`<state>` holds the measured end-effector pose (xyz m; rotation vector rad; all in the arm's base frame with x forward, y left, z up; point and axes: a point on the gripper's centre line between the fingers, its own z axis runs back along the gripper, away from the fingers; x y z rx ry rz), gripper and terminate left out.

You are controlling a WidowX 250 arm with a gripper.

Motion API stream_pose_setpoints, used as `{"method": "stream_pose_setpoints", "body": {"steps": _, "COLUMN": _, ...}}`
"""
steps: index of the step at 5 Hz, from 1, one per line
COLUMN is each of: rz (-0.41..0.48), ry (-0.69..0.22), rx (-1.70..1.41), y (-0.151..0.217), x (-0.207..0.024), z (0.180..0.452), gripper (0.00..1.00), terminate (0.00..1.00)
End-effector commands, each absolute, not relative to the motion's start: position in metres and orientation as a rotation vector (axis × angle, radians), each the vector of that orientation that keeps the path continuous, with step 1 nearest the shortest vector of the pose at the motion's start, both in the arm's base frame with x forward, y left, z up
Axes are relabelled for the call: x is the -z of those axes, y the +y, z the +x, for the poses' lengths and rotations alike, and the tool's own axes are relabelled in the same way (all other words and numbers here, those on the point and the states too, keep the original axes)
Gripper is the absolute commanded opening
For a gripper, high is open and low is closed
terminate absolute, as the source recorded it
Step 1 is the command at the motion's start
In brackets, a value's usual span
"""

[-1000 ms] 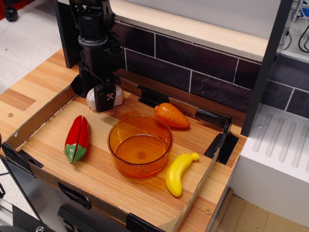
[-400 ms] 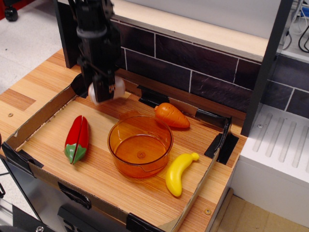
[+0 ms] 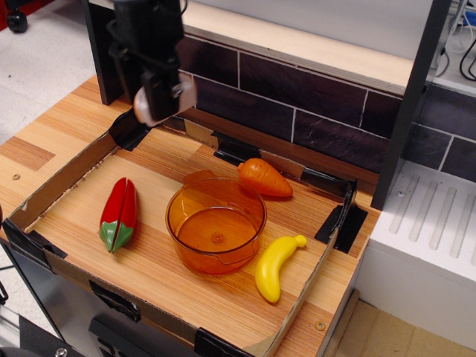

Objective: Put sushi in pot

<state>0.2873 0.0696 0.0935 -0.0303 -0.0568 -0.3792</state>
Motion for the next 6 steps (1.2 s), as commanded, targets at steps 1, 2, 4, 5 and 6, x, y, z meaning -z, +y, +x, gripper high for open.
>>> {"method": "stream_pose_setpoints", "body": {"steps": 1, "rz": -0.102, "ry": 0.011, "rx": 0.564, "y": 0.015, "x": -0.097, "z": 0.255, "gripper": 0.0, "terminate": 0.0}}
{"method": "stream_pose_setpoints", "body": {"steps": 2, "rz": -0.089, "ry": 0.04, "rx": 0.609, "y": 0.004, "x": -0.084, "z": 0.24, "gripper": 0.0, "terminate": 0.0}}
{"method": "stream_pose_setpoints", "body": {"steps": 4, "rz": -0.073, "ry": 0.073, "rx": 0.611, "y": 0.005, "x": -0.062, "z": 0.237, "gripper": 0.0, "terminate": 0.0}}
{"method": "stream_pose_setpoints", "body": {"steps": 5, "rz": -0.055, "ry": 0.072, "rx": 0.61, "y": 0.002, "x": -0.052, "z": 0.237, "gripper": 0.0, "terminate": 0.0}}
{"method": "stream_pose_setpoints", "body": {"steps": 6, "rz": -0.031, "ry": 0.072, "rx": 0.609, "y": 0.005, "x": -0.042, "z": 0.238, "gripper": 0.0, "terminate": 0.0}}
